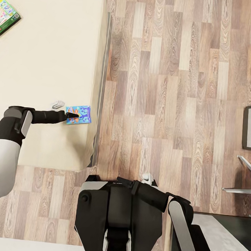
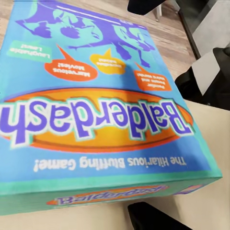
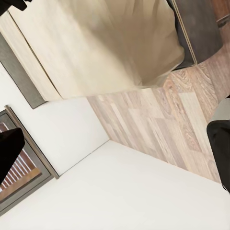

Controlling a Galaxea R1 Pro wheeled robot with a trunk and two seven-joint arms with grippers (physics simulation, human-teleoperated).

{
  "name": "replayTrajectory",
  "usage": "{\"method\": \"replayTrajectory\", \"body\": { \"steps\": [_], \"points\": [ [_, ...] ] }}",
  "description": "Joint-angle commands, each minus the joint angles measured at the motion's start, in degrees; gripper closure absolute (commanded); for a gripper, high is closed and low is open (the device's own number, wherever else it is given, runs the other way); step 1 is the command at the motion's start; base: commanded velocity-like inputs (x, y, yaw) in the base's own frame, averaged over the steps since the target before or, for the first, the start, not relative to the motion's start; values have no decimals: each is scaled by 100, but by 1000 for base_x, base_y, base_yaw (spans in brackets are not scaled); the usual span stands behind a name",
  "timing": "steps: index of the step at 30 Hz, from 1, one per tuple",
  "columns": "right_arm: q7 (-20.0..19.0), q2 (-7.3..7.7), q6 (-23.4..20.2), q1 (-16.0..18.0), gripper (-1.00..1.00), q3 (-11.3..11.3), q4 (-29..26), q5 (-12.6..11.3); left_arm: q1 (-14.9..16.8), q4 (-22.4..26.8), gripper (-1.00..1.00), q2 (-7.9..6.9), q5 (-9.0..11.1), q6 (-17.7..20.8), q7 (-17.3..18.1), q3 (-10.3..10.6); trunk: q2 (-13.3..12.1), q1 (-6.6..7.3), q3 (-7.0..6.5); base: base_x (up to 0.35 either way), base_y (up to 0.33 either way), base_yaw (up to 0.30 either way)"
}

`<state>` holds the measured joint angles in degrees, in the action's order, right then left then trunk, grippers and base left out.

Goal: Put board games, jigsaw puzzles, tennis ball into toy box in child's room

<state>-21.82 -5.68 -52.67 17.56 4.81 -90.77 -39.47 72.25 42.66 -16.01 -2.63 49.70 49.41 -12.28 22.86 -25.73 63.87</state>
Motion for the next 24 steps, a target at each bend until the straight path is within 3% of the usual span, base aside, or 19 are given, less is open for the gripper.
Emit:
{"method": "replayTrajectory", "body": {
  "steps": [1,24],
  "points": [
    [-33,-3,-23,2,-100,-7,-2,28,-1,-3,-100,7,0,57,34,-12,6,-5,6,0,0,0],
    [-33,-3,-24,2,-100,-7,-2,27,-1,-3,-100,121,0,65,34,-3,6,-5,6,0,0,0]
  ]
}}
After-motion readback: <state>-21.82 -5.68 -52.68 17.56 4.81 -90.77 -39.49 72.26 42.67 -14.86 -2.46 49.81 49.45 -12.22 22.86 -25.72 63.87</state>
